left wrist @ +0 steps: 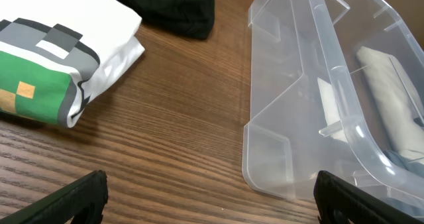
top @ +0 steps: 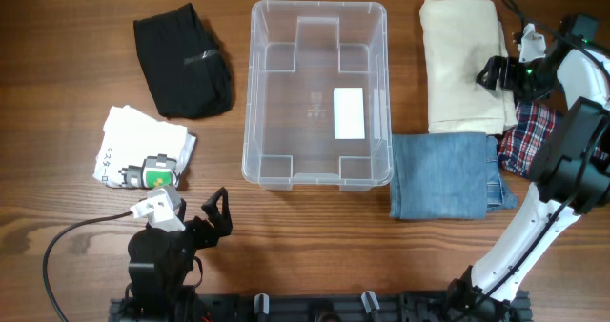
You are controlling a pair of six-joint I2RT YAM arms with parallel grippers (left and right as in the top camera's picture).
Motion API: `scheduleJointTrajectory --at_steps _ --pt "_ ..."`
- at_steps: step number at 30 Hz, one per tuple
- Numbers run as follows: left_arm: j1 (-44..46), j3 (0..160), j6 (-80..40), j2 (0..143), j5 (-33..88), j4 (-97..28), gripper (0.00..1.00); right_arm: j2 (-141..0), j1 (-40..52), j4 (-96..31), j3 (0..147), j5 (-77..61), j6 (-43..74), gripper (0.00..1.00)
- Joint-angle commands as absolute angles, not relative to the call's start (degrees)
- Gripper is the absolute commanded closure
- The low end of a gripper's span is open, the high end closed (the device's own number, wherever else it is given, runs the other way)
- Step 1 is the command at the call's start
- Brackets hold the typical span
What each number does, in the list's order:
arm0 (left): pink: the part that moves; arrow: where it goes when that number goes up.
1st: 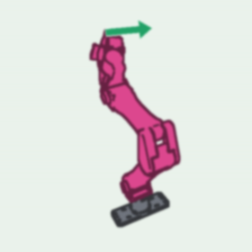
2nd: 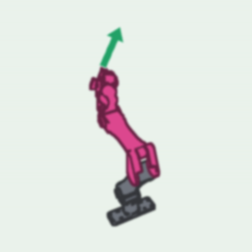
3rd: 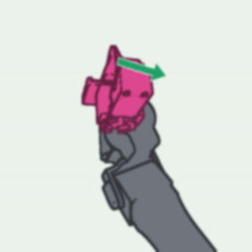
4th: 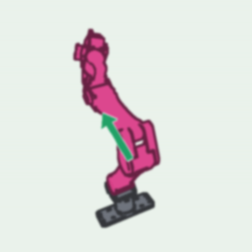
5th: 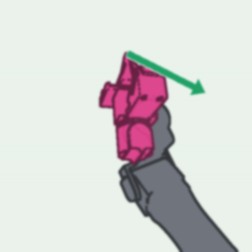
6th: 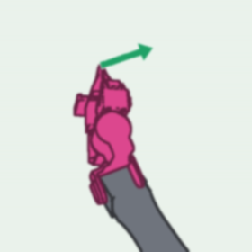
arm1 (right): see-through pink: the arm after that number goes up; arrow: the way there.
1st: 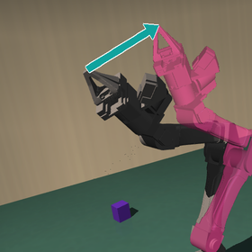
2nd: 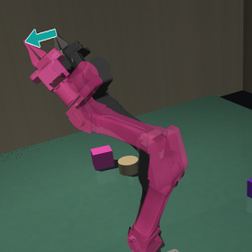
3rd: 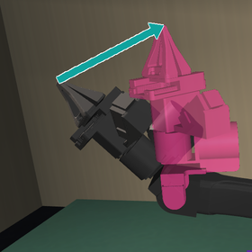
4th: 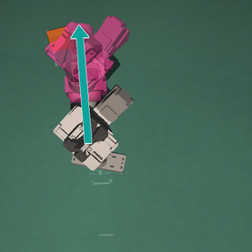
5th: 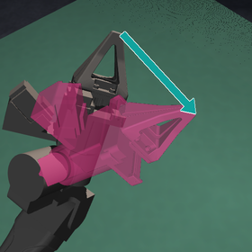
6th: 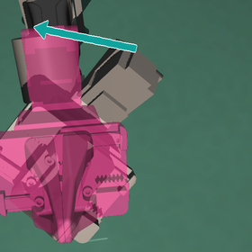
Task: Pack container
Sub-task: 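Reach the right gripper to the folded cream cloth and grasp its edge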
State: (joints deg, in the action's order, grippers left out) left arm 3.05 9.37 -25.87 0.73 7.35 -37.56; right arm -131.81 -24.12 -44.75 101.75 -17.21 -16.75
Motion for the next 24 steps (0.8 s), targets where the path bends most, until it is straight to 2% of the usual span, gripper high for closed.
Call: scheduleJointTrajectory --at_steps 1,3,5,8,9,12,14,15,24 --pt "3.1 9.2 -26.2 0.2 7.6 -37.4 0.00 -136.6 -23.7 -45.1 101.9 -19.5 -16.1 0.00" --pt "3.1 9.2 -26.2 0.2 7.6 -37.4 0.00 -137.3 -23.5 -45.3 101.9 -19.4 -16.1 0.01" --pt "3.1 9.2 -26.2 0.2 7.6 -37.4 0.00 -137.4 -23.4 -45.4 101.9 -19.4 -16.1 0.25" --pt "3.1 9.2 -26.2 0.2 7.6 -37.4 0.00 -137.4 -23.3 -45.7 101.9 -19.4 -16.1 0.69" --pt "3.1 9.2 -26.2 0.2 7.6 -37.4 0.00 -137.4 -23.3 -45.7 101.9 -19.4 -15.8 0.75" --pt "3.1 9.2 -26.2 0.2 7.6 -37.4 0.00 -137.4 -23.3 -45.6 101.9 -19.4 -14.8 0.76" --pt "3.1 9.2 -26.2 0.2 7.6 -37.4 0.00 -137.4 -23.3 -45.6 102.0 -19.4 -14.3 0.86" --pt "3.1 9.2 -26.2 0.2 7.6 -37.4 0.00 -137.2 -23.3 -45.8 102.3 -19.4 -12.5 0.96" --pt "3.1 9.2 -26.2 0.2 7.6 -37.4 0.00 -127.6 -22.6 -50.4 113.6 -32.2 -6.3 0.96"
